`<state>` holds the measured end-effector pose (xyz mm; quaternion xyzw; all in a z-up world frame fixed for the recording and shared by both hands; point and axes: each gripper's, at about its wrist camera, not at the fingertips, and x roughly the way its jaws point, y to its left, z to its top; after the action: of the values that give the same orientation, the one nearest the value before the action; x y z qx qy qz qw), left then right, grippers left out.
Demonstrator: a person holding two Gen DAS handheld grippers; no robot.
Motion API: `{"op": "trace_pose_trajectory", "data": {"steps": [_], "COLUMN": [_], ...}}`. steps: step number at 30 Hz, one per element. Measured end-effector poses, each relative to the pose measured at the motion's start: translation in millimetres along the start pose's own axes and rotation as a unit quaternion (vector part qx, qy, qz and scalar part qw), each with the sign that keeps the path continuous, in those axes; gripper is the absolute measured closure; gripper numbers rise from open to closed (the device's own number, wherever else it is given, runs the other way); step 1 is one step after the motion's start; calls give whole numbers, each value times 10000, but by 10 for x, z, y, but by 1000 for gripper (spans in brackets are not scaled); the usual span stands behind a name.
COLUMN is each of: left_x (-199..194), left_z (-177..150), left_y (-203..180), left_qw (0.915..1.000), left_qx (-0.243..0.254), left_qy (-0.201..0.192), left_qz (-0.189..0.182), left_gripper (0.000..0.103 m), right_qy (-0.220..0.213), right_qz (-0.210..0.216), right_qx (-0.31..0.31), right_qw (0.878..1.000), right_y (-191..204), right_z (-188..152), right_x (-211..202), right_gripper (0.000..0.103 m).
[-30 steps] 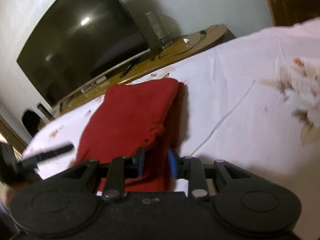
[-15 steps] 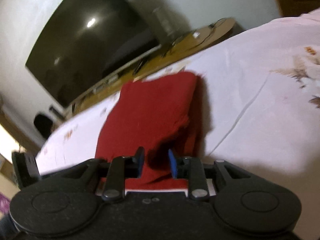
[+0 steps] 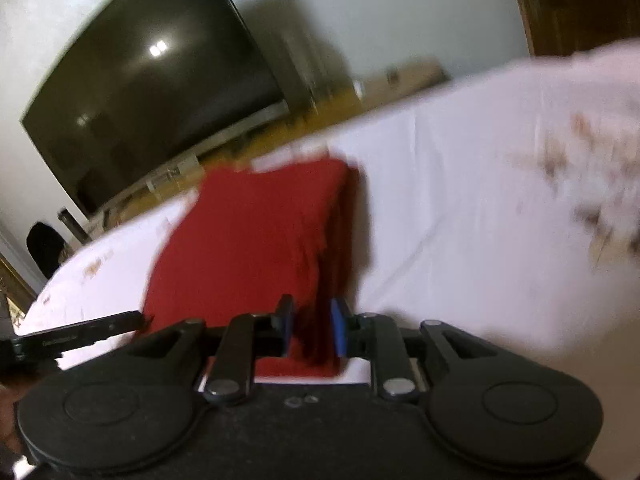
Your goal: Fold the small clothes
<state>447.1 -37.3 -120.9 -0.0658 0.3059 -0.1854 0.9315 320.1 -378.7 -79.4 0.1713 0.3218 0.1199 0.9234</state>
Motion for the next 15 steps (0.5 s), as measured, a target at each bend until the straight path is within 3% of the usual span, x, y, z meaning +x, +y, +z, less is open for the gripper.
{"op": "trace_pose_trajectory", "data": {"steps": [4,7,8,9,11,13,15], "left_x": [163,369,327,287,158,154,307], "left_z": [1,-241,-267,-229,-73,114,278], "left_y": [-326,-397,-393,-377,-342,-294,-272], "left_qw": [9974,9959,9959,9962,9972,9967,9973], "left_qx": [575,736,746,674,568,472,391], "left_qy": [-35,343,257,290,-95,-422,-407], "left_qz": [-433,-405,-445,-469,-467,-498,-467], "left_gripper": [55,55,55,55,55,55,55], "right_qy": [-128,89,449,562,478,47,-233], "right_qz": [187,-90,-423,-467,-246,-118,-53], "right_qx": [-855,-1694,-1757,-1697,-1413,-1339,-1329], "right_qw": [9961,9855,9825,9828,9885,9909,9908], "right_y": [306,510,465,399,299,325,354], "right_z": [82,-38,-104,-153,-116,-17,90], "right_x": [71,327,486,532,428,275,260], "right_gripper": [82,84,88,88,88,80,81]}}
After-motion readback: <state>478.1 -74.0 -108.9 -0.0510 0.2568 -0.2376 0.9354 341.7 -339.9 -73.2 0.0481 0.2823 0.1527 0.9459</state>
